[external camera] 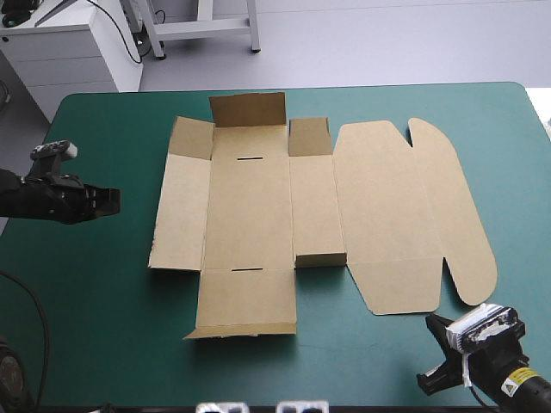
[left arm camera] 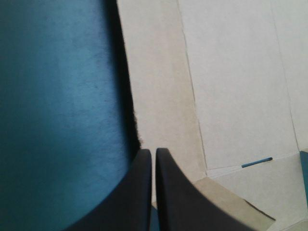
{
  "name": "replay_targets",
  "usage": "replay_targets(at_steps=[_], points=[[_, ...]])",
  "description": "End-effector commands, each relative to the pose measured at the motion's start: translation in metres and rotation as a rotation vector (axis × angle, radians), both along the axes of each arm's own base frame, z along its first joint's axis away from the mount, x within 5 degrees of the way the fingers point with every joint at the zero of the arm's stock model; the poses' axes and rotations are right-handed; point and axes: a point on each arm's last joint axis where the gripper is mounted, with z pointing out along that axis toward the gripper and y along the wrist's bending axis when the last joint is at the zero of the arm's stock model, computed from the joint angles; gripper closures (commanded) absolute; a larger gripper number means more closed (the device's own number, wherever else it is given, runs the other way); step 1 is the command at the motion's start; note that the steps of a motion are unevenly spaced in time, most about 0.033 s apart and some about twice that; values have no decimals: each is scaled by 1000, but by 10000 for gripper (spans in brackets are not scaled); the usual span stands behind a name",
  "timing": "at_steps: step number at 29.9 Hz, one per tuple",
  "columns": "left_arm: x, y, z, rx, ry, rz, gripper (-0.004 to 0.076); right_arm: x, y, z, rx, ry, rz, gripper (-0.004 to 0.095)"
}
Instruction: Fold the box
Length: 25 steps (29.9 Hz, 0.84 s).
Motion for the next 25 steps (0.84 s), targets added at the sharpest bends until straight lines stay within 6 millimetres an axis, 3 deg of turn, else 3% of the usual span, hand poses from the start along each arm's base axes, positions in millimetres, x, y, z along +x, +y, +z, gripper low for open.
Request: replay_targets(at_steps=[1,8,11,14,19,21,25], points=[[-2,11,13,-44,-48,39,709,3,0,13,30,-76,-13,922],[11,21,-11,-113,43,28,707,3,0,13,30,-76,-13,922],[20,23,-23,-173,75,31,658,3,0,13,30,-76,-13,922],[29,23,-35,-244,104,18,526,3,0,13,30,-76,-13,922],[41,22,-51,-312,116,-20,220,3,0,13,31,-75,-14,922],[44,22,-58,-313,138,-30,160,3,0,13,31,-75,-14,922],[50,16,-70,-321,169,-59,153,3,0,13,31,-75,-14,922]])
